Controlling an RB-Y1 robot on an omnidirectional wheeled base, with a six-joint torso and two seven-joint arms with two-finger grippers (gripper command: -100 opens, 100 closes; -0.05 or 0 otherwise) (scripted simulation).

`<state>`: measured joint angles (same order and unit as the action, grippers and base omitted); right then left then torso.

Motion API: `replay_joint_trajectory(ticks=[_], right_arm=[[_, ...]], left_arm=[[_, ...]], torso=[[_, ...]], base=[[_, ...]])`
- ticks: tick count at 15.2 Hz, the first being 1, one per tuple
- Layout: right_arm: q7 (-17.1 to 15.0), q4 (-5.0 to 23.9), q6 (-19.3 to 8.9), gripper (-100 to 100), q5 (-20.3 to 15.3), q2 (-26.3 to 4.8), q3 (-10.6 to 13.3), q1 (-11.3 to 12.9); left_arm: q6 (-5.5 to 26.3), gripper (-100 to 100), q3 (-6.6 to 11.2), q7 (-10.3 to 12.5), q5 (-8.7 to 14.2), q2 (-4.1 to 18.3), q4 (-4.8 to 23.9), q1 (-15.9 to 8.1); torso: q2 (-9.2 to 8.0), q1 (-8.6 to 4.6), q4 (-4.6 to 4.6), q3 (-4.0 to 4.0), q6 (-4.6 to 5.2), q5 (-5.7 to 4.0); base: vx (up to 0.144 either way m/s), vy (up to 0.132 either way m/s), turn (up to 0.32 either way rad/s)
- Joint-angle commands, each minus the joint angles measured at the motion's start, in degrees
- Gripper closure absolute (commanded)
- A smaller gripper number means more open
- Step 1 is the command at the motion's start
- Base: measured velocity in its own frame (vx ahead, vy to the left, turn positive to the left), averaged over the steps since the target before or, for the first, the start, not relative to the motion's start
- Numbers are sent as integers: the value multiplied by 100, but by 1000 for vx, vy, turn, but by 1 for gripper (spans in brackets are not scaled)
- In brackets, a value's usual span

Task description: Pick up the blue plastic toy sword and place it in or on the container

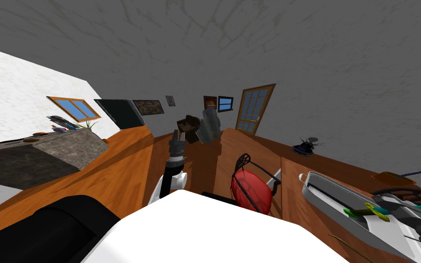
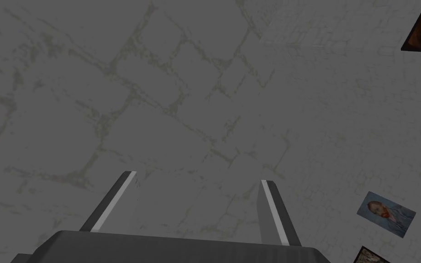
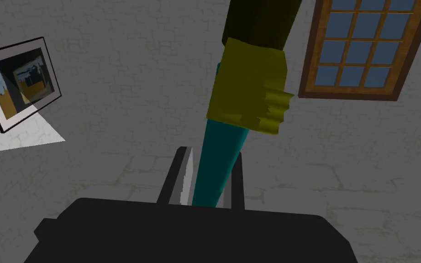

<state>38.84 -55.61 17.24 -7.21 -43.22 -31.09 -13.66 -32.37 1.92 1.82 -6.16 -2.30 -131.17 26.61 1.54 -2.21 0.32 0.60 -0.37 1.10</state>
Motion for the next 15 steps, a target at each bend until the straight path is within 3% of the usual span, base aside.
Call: replay_joint_trajectory(ticks=[1, 2, 3, 7, 8, 10, 11, 12, 13, 14, 15], right_arm=[[-44, 40, -43, 100, -3, -164, -38, 5], [-12, 14, -23, 100, -4, -61, -20, 12], [-17, 14, -30, -100, -4, -78, -31, 16], [-18, 14, -31, -100, -3, -79, -32, 17], [-190, 276, 119, -100, -153, -200, 211, 304], [-190, 276, 119, -100, -153, -200, 211, 357], [-362, 463, 268, -100, -303, -321, 454, 541], [-362, 538, 268, -100, -303, -321, 454, 696], [-362, 538, 268, -100, -303, -321, 454, 696], [-535, 733, 417, -100, -452, -442, 693, 855], [-535, 800, 417, -100, -452, -442, 697, 960]], left_arm=[[0, 0, 0, 0, 0, 0, 0, 0], [0, 0, 0, 0, 0, 0, 0, 0], [0, 0, 0, 0, 0, 0, 0, 0], [0, 0, -1, 0, 0, -1, 0, -1], [0, 0, -1, 0, 0, -1, 0, -1], [0, 0, 0, 0, 0, -1, 0, 0], [0, 0, -1, 0, 0, -1, 0, 0], [0, 0, 0, 0, 0, -1, 0, 1], [0, 0, -1, 0, 0, -1, 0, 0], [0, 0, -1, 0, 0, -1, 0, 0], [0, 0, -1, 0, 0, -1, 0, 1]], torso=[[0, 0, 0, 0, 0, 0], [-2, -4, 0, -1, 1, -1], [-8, 4, -1, -3, 0, -6], [-25, 32, 2, -12, 0, 0], [-26, 33, 2, -13, 0, 0], [-15, 49, 0, -7, 5, 3], [-13, 52, 0, -6, 0, 4], [-7, 54, -2, -2, 5, 5], [-4, 57, -2, 0, 3, 5], [-5, 56, -2, -1, -2, 6], [-4, 59, -3, -1, 5, 6]], base=[[58, -92, -25], [32, -57, -6], [12, -23, 4], [2, -4, 1], [22, 18, -243], [38, 41, -227], [53, 42, -293], [58, 47, -264], [42, 43, -65], [46, 52, -241], [47, 60, -273]])
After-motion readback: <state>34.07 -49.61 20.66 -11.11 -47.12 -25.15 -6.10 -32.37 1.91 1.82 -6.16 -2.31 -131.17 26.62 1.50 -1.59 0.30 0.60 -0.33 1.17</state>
